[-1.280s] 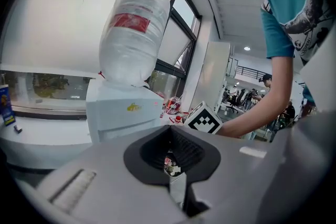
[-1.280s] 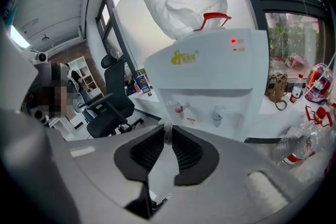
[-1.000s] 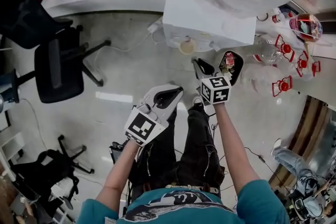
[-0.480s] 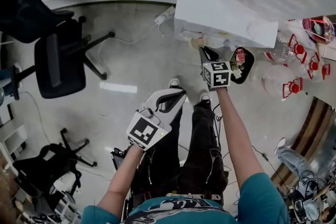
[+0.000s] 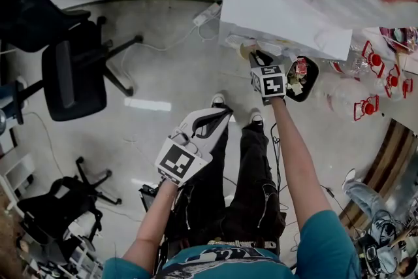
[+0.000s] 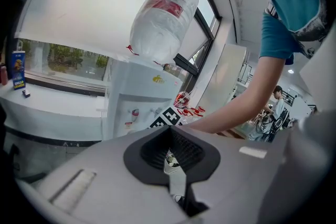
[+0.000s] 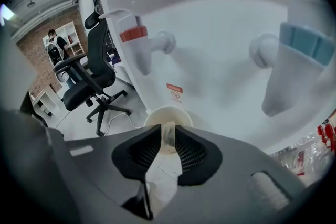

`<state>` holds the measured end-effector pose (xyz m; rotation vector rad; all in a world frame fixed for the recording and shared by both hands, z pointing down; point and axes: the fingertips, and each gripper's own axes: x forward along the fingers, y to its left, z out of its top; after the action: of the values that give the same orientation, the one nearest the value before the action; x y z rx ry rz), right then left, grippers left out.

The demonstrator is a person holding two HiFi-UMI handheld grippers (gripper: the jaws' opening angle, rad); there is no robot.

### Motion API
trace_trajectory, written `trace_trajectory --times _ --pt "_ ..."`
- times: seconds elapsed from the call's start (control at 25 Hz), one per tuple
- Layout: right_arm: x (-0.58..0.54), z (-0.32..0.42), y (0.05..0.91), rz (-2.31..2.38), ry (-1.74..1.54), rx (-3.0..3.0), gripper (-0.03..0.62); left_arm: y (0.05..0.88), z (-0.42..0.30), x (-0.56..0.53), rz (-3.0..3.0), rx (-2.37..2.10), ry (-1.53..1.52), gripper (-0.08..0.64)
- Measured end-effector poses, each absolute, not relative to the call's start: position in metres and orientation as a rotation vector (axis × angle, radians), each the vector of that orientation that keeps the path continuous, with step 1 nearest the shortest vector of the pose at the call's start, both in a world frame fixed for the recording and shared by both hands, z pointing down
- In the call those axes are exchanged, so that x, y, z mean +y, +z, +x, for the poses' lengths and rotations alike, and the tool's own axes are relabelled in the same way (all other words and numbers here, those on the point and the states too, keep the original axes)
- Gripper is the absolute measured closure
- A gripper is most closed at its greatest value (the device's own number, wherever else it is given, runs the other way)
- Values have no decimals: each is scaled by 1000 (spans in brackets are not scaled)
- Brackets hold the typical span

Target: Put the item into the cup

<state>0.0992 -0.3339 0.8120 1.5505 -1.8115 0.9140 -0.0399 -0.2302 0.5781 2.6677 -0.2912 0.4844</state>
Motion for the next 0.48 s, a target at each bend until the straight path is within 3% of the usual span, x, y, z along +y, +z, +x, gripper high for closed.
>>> trace_trajectory --times 0.48 --pt "-320 80 768 1636 1027 -1920 494 587 -55 -243 2639 -352 510 549"
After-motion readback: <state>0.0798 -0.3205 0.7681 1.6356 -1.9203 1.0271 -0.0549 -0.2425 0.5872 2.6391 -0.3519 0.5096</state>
